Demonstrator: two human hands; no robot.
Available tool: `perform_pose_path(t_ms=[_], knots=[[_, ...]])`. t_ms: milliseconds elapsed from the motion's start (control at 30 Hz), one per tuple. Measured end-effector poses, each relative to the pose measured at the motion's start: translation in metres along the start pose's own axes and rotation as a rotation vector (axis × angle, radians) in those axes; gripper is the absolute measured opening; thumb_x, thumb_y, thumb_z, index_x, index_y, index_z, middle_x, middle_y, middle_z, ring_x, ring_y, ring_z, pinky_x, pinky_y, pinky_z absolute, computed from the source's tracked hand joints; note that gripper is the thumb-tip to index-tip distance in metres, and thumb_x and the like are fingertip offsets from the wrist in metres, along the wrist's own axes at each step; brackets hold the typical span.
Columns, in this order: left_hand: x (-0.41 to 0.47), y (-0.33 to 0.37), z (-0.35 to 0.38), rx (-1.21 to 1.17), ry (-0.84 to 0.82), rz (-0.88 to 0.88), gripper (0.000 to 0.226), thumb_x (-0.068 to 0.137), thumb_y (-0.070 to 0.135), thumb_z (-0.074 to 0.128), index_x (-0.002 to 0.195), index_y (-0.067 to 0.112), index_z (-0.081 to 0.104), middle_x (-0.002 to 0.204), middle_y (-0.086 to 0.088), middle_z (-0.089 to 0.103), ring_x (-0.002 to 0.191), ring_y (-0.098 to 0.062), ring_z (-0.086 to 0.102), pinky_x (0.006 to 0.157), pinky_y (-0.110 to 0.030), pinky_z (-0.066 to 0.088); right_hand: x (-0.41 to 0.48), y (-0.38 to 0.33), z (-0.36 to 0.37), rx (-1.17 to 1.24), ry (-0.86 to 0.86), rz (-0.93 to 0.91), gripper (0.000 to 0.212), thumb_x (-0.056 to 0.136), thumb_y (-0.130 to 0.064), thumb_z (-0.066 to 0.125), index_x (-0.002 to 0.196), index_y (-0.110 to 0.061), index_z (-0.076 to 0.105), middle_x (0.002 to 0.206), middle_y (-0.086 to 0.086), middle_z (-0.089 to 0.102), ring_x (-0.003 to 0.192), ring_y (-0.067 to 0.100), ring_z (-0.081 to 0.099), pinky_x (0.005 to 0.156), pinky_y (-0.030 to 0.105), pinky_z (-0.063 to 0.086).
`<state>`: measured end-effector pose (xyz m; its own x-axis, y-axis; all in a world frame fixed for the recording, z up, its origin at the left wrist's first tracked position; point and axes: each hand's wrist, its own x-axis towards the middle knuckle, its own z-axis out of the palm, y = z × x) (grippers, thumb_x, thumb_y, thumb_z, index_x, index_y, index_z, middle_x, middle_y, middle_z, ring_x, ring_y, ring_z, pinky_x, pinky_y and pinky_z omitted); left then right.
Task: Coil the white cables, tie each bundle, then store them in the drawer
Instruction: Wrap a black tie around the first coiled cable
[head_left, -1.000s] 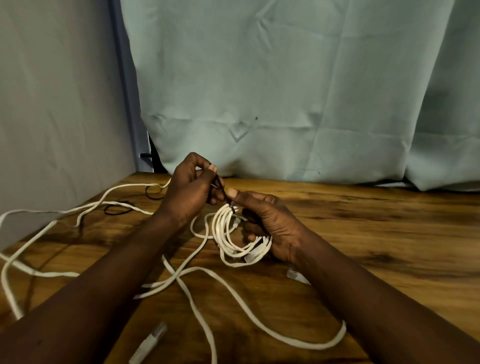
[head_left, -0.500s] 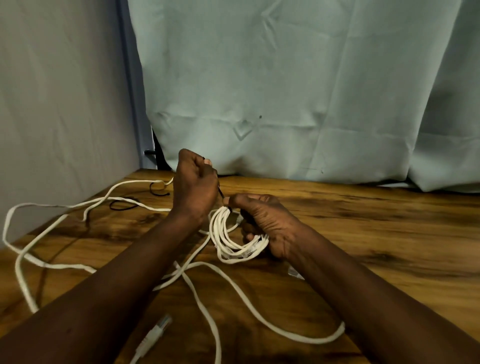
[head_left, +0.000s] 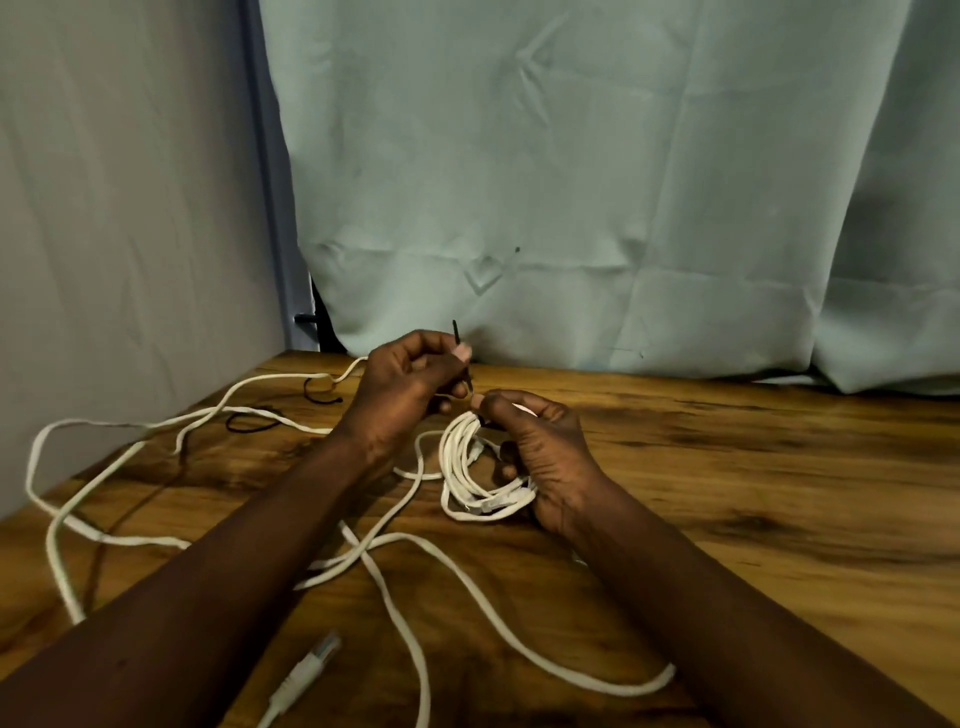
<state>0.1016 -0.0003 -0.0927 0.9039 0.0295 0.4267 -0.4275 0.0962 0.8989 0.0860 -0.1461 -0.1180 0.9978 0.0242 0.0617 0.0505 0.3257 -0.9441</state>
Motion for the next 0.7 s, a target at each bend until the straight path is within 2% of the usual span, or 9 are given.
perform_pose_path(t_ms=[67, 200, 333, 467, 633, 700], knots=[[-0.002, -0.001, 0.001, 0.029, -0.027, 0.01, 0.005, 0.096, 0.007, 0.066, 0.097, 0.002, 0.064, 0.071, -0.003, 0.068, 0.06, -0.012, 0.061, 0.054, -0.022, 0.048, -0.002, -0.002, 0.001, 0.011, -0.016, -0.007, 0.01, 0.085, -0.008, 0.078, 0.093, -0.005, 0.074, 0.076, 0.008, 0.074, 0.034, 0.006, 0.046, 0.035, 0.016, 0.032], [-0.001, -0.007, -0.001, 0.151, 0.026, 0.073, 0.013, 0.099, 0.007, 0.062, 0.091, -0.003, 0.059, 0.07, -0.01, 0.067, 0.06, -0.018, 0.062, 0.057, -0.029, 0.053, -0.003, -0.003, 0.001, -0.015, -0.051, -0.02, 0.008, 0.083, -0.009, 0.08, 0.085, -0.007, 0.073, 0.087, 0.015, 0.074, 0.034, 0.007, 0.044, 0.036, 0.016, 0.031], [0.002, -0.012, 0.005, 0.255, 0.124, 0.157, 0.015, 0.098, 0.002, 0.061, 0.085, 0.001, 0.054, 0.063, -0.008, 0.062, 0.058, -0.016, 0.06, 0.059, -0.029, 0.053, -0.001, -0.001, 0.005, -0.005, -0.031, -0.029, 0.01, 0.083, -0.01, 0.08, 0.088, -0.004, 0.074, 0.08, 0.015, 0.068, 0.033, 0.009, 0.04, 0.036, 0.017, 0.032], [0.006, -0.014, 0.008, 0.257, 0.214, 0.187, 0.024, 0.096, 0.0, 0.064, 0.077, 0.009, 0.052, 0.061, -0.007, 0.06, 0.053, -0.013, 0.058, 0.055, -0.028, 0.05, 0.001, 0.001, 0.007, -0.002, -0.025, -0.039, 0.013, 0.082, -0.01, 0.079, 0.073, -0.013, 0.072, 0.073, 0.01, 0.068, 0.034, 0.011, 0.04, 0.037, 0.018, 0.032], [0.007, -0.022, 0.004, 0.261, 0.299, 0.149, 0.021, 0.092, 0.009, 0.071, 0.076, 0.014, 0.059, 0.062, -0.005, 0.066, 0.055, -0.015, 0.062, 0.061, -0.032, 0.051, -0.003, 0.005, 0.005, -0.035, -0.074, -0.104, 0.005, 0.083, -0.011, 0.081, 0.088, -0.012, 0.078, 0.08, 0.011, 0.074, 0.041, 0.008, 0.054, 0.042, 0.02, 0.042], [0.006, -0.021, 0.001, 0.201, 0.282, 0.096, 0.014, 0.091, 0.009, 0.073, 0.082, 0.012, 0.063, 0.064, -0.007, 0.068, 0.057, -0.015, 0.064, 0.062, -0.031, 0.053, -0.005, 0.006, 0.001, -0.078, -0.122, -0.16, 0.009, 0.086, -0.007, 0.079, 0.094, -0.011, 0.08, 0.084, 0.011, 0.077, 0.051, 0.011, 0.062, 0.051, 0.023, 0.051]])
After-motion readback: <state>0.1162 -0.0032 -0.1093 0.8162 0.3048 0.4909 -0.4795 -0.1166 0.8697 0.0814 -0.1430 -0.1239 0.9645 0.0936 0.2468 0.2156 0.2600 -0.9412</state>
